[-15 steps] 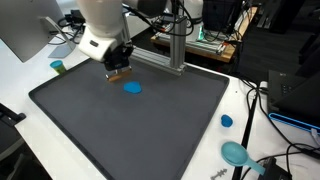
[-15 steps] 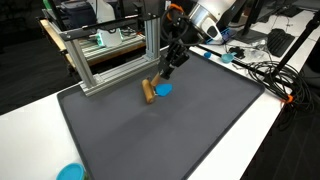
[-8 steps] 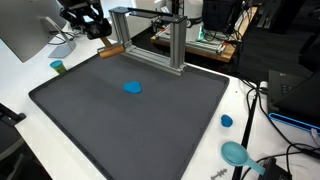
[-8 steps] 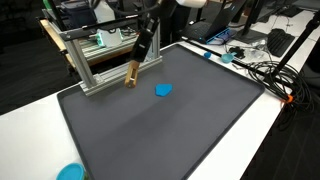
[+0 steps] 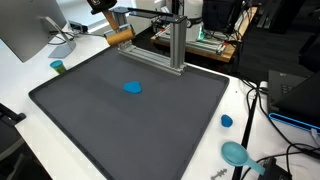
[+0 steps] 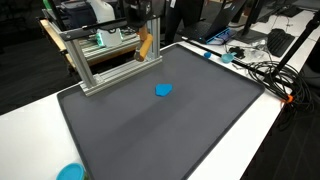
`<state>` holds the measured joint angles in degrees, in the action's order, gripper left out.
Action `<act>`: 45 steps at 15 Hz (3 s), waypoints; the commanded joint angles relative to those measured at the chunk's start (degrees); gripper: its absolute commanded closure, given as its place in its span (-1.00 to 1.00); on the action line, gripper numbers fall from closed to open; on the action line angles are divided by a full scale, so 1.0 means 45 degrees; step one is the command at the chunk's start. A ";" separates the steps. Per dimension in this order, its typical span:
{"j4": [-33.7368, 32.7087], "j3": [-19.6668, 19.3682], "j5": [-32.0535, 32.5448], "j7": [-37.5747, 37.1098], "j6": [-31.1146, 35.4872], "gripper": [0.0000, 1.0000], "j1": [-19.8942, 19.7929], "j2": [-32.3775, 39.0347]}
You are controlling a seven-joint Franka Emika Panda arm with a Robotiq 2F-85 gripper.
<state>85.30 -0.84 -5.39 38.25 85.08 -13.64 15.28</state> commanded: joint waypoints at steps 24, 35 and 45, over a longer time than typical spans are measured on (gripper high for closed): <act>0.5067 -0.0106 0.0177 -1.0035 0.0040 0.56 0.2294 -0.5372; 0.7929 -0.0042 0.1035 -0.9964 0.2338 0.56 0.2478 -0.6003; 0.9384 -0.0280 0.0629 -0.9160 0.2738 0.56 0.2451 -0.7894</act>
<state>124.04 -1.45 -1.78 -5.84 96.28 -2.85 -15.67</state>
